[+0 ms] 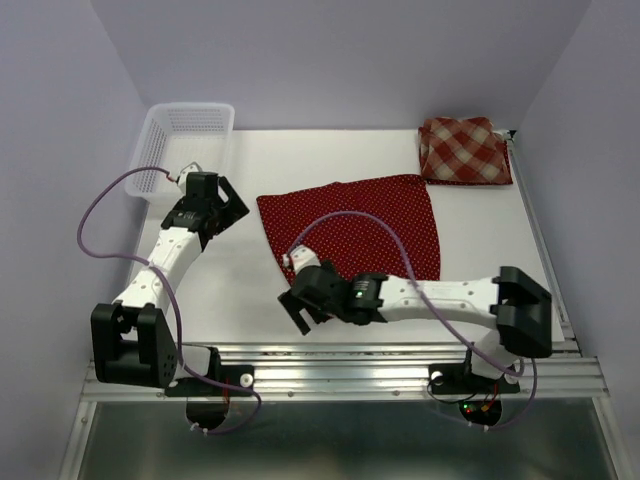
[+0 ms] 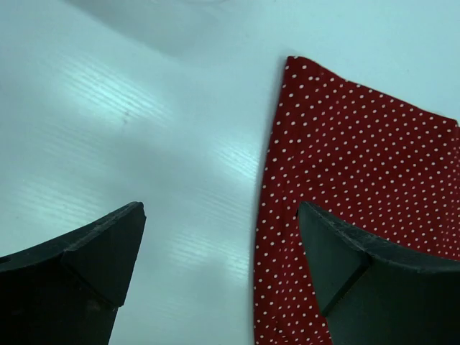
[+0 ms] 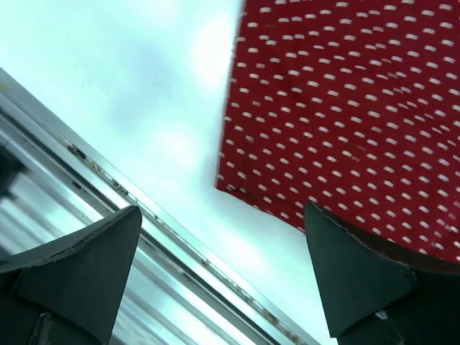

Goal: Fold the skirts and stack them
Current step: Flatten the skirt out, then fold the skirt

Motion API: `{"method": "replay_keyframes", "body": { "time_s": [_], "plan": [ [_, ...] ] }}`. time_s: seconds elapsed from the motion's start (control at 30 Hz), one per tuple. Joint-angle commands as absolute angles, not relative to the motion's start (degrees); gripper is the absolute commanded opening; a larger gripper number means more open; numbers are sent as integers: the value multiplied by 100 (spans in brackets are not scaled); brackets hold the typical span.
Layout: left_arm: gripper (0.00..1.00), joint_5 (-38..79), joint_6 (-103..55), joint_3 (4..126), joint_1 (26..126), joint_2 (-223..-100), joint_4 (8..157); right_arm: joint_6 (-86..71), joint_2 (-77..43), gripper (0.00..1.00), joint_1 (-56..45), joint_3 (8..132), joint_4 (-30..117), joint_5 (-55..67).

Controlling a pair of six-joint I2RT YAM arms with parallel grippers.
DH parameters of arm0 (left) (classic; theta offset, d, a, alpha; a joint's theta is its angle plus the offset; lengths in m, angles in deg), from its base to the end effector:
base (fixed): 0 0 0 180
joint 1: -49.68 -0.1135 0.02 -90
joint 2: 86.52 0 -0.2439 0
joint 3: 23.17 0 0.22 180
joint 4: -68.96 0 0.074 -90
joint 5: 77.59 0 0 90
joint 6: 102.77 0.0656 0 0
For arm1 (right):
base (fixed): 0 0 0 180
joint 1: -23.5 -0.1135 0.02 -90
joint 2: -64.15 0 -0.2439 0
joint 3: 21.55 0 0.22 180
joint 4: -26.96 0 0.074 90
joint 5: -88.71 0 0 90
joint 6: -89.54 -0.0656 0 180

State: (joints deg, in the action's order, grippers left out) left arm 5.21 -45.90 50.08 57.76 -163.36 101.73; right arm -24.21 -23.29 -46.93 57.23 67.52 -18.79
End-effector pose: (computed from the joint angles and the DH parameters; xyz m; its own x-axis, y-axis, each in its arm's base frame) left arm 0.2943 -0.0335 0.2548 -0.5131 -0.4748 -0.7150 -0.2877 0.8800 -0.3779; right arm 0.1244 0.2909 0.2206 -0.5676 -0.4499 -0.6895 -0.6602 0.7491 0.0546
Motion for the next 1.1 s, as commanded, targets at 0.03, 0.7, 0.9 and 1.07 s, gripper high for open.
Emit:
{"method": "replay_keyframes", "body": {
  "time_s": [0.03,0.7,0.9,1.07],
  "plan": [
    [99,379,-4749,4662,5592,-15895,10394,-2577,-3559,100,-5129,6886,7380,-3238],
    [99,573,-4740,4662,5522,-16114,10271,-3412,-4923,32,-5200,7549,8067,-3460],
    [99,1345,-4661,4363,5557,-16527,9684,-3087,-4633,2,-5384,7154,7549,-3100],
    [99,1768,-4652,4258,5741,-16905,9252,-3061,-4589,1,-5437,6898,7417,-2924]
  ]
}}
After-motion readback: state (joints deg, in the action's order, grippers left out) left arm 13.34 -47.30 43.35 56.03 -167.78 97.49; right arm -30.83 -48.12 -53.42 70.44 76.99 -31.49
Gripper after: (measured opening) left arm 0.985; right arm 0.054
